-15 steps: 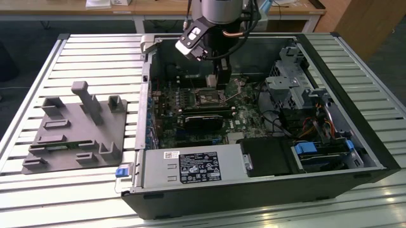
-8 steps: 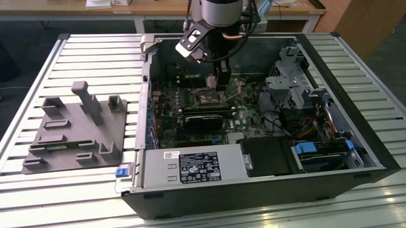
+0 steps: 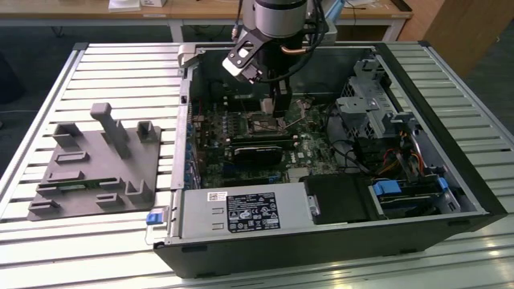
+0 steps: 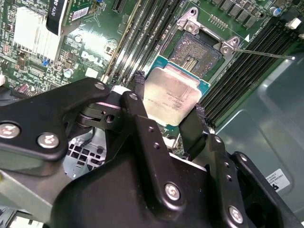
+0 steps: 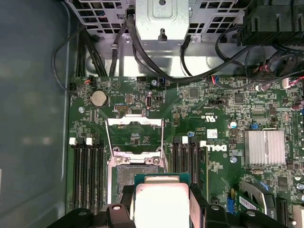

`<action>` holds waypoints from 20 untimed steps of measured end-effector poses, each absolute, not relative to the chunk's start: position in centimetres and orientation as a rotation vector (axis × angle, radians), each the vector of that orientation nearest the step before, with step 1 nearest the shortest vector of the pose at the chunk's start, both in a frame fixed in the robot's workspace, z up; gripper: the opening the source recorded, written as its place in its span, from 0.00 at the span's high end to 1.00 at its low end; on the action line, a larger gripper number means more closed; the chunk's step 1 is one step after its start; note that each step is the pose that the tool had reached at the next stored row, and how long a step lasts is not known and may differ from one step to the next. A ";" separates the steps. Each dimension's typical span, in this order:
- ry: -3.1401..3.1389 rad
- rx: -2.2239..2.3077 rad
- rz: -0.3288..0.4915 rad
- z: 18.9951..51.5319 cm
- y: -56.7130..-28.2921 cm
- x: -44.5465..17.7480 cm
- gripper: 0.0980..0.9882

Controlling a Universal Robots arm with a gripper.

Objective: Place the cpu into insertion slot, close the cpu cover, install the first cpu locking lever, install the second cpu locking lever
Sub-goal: 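Place the cpu into insertion slot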

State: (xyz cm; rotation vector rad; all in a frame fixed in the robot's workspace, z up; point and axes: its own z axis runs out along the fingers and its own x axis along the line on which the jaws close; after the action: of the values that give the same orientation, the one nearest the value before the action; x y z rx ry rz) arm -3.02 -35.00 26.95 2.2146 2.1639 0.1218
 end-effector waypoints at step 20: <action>2.166 2.217 0.125 25.5 -34.6 -3.0 0.50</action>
State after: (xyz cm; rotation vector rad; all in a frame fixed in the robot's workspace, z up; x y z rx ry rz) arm -3.01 -34.60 25.46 2.2171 2.1659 0.1251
